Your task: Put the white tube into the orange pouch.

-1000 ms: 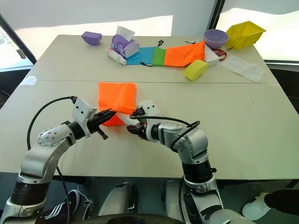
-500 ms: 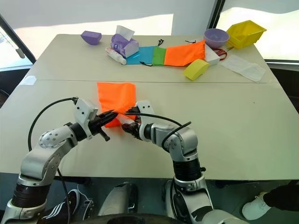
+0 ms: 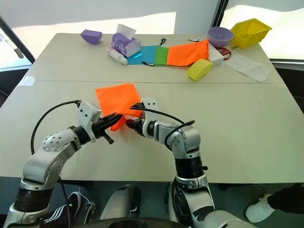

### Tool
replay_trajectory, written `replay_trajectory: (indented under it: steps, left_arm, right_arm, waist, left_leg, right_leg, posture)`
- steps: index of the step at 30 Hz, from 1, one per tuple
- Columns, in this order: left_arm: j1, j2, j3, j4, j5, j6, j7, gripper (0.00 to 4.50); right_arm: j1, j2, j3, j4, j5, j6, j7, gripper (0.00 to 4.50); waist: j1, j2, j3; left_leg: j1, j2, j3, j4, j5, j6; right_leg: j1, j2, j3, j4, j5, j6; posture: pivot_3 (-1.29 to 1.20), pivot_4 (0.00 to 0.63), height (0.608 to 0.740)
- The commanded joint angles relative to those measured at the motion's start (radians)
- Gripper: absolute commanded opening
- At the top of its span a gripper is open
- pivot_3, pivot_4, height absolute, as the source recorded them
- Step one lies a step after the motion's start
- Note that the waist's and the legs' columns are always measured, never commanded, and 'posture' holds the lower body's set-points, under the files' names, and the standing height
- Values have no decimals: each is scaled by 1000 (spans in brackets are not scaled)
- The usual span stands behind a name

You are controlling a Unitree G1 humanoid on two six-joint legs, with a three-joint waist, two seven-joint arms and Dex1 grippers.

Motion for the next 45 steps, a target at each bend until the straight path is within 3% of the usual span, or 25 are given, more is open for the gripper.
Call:
replay_trajectory:
  steps: [1, 19, 24, 25, 35, 40, 45]
  left_arm:
    - [-24, -21, -9, -39, -16, -4, 11, 0]
    - [-17, -20, -35, -33, 2, -15, 12, 0]
    - [-14, -18, -32, -24, 8, -23, 13, 0]
    - [-13, -17, -29, -22, 7, -24, 14, 0]
    - [11, 13, -4, -6, 13, -47, -5, 0]
    - [49, 81, -2, -7, 31, -73, -59, 0]
    - [94, 157, 18, 19, 50, -138, -118, 0]
  right_arm:
    - [-77, 34, 78, 32, -18, -81, 27, 1876]
    - [-127, 51, 160, 191, -71, -274, 51, 1876]
    - [-107, 15, 160, 134, -46, -227, 89, 4259]
    - [-99, 5, 158, 106, -30, -213, 107, 4386]
    - [19, -257, 243, -197, 31, -96, 283, 4386]
    - [53, -414, 243, -284, 33, -132, 359, 4386]
    - [59, -617, 146, -293, -7, -293, 460, 4386]
  waist:
    - [-4, 0, 0]
    - [-1, 0, 0]
    - [0, 0, 0]
    - [1, 0, 0]
    - [1, 0, 0]
    - [1, 0, 0]
    - [6, 0, 0]
  left_leg:
    - [0, 0, 0, 0, 0, 0]
    - [0, 0, 1, 2, 0, 0]
    - [1, 0, 1, 3, 0, 0]
    - [1, 0, 1, 3, 0, 0]
    - [1, 0, 1, 4, 0, 0]
    - [1, 0, 1, 4, 1, 1]
    - [0, 0, 1, 4, 1, 1]
  right_leg:
    - [0, 0, 0, 0, 0, 0]
    - [-1, 1, 0, 3, 0, 1]
    - [0, 1, 0, 5, 0, 1]
    - [0, 1, 0, 6, 0, 1]
    - [-1, 1, 0, 6, 0, 1]
    - [-1, 1, 0, 6, 0, 0]
    - [-1, 2, 0, 5, 0, 0]
  posture:
    - [0, 150, 740]
    - [0, 150, 740]
    - [0, 150, 740]
    - [0, 150, 740]
    - [0, 150, 740]
    - [0, 150, 740]
    - [0, 150, 740]
